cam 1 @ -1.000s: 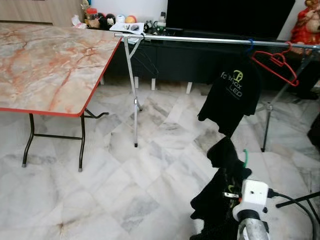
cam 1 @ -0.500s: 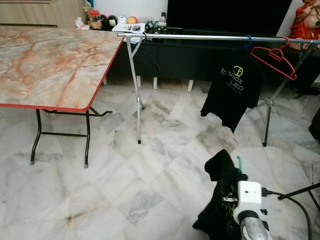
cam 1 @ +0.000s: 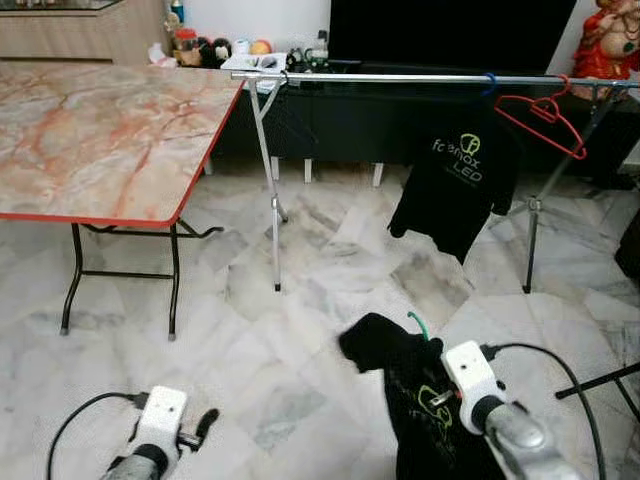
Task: Hang hanger
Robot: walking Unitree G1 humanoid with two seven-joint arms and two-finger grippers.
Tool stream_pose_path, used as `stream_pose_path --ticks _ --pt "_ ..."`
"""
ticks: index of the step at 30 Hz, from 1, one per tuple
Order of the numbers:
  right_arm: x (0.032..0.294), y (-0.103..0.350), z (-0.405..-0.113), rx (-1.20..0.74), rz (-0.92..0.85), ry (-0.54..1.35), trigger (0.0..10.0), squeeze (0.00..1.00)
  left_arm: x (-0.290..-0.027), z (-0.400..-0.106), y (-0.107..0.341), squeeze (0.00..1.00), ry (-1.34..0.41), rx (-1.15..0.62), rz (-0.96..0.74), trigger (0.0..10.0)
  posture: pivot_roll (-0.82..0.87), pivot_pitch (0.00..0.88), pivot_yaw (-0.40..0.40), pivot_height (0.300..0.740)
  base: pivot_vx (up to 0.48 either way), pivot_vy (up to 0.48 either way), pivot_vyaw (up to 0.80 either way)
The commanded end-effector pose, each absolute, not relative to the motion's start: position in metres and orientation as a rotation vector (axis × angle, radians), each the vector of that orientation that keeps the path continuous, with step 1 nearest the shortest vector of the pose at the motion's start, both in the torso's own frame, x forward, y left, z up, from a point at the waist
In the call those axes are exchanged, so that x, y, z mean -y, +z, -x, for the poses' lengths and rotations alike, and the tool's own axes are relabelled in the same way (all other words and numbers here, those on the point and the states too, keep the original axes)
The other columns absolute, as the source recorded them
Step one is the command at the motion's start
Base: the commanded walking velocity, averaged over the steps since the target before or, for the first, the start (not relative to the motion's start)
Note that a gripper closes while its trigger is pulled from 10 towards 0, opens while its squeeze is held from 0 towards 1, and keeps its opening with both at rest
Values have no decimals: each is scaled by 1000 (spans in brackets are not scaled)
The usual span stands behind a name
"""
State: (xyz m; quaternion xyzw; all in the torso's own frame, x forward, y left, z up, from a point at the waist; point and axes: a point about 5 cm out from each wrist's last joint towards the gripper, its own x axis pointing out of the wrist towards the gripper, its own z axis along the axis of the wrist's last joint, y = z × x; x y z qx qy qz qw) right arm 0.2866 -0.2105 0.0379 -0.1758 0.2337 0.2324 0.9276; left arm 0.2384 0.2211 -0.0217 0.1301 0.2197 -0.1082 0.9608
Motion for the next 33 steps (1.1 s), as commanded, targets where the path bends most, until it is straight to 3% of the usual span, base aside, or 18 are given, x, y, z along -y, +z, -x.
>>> stream_pose_path --ticks 1,10,18,33 --pt "200 41 -286 -465 375 618 10000 0 -218 -237 -24 0 -299 -463 -305 10000 -21 62 -3 740 0 0 0" --pt "192 61 -283 -497 537 1069 10000 0 -198 -246 -19 0 -648 -496 -551 10000 -10 96 -14 740 0 0 0" --pt "183 85 -283 -446 559 1244 10000 0 -187 -259 -13 0 -674 -469 -576 10000 -29 116 -29 740 0 0 0" --pt "168 109 -272 -349 589 1339 10000 0 -171 -270 -12 0 -601 -479 -490 10000 -59 134 -35 740 0 0 0"
